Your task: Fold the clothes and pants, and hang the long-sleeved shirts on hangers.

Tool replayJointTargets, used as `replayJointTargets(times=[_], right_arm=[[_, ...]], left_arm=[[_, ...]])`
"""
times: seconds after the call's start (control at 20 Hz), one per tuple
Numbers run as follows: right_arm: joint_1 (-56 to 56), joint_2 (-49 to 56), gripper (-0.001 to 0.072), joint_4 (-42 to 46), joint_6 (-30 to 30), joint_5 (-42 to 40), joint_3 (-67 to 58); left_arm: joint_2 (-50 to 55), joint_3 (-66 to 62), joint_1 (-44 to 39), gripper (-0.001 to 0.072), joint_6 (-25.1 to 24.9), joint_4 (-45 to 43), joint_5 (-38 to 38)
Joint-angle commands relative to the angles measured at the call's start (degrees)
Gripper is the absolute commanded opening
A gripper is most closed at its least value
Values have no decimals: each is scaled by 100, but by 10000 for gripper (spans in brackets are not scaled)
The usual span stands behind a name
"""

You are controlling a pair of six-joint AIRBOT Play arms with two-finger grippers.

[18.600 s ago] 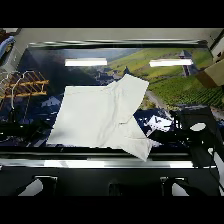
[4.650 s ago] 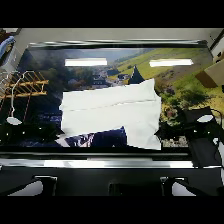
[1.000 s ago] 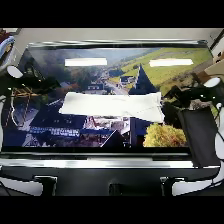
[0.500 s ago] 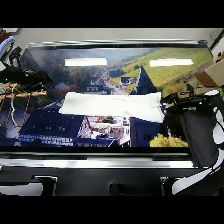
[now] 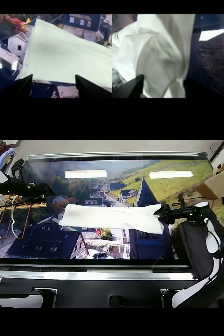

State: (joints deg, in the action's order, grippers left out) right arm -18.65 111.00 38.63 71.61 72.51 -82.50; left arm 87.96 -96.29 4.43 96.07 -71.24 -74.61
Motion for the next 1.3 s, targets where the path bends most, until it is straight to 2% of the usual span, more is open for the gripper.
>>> replayJointTargets(times=[0.0, 0.05, 0.1, 0.15, 0.2, 0.3, 0.35, 0.5, 0.7, 0.85, 1.1, 1.25], right_arm=[[376, 20, 350, 542, 326, -367, 2], [428, 20, 128, 612, 341, -372, 2], [444, 17, 33, 590, 382, -374, 2], [444, -4, 33, 592, 498, -369, 2], [444, -66, 32, 601, 542, -345, 2], [444, -323, 32, 601, 723, -280, 2], [444, -520, 32, 601, 765, -197, 0], [444, -1165, 31, 763, 931, 286, -76], [444, -1921, 32, 1370, 1416, 850, -426], [439, -2341, 32, 1460, 1766, 1032, -601], [437, -2667, 32, 1602, 1996, 1574, -1062], [439, -2756, 32, 1773, 2022, 1703, -1412]], left_arm=[[4, -7, -24, 609, 4, 4, 2], [9, -7, -24, 605, 4, 11, 0], [17, -7, -26, 588, 4, 42, 0], [31, -4, -37, 587, 4, 90, 0], [35, 11, -72, 525, 2, 96, 9], [72, 83, -221, 39, 4, 138, 11], [136, 120, -358, 18, 74, 162, 28], [492, 291, -911, 18, 588, 509, 363], [1226, 522, -2033, 17, 1119, 1300, 1532], [1801, 520, -2905, 17, 1185, 2249, 2354], [2413, 518, -4035, 17, 1919, 2999, 3571], [2647, 516, -4439, 16, 1993, 3641, 4050]])
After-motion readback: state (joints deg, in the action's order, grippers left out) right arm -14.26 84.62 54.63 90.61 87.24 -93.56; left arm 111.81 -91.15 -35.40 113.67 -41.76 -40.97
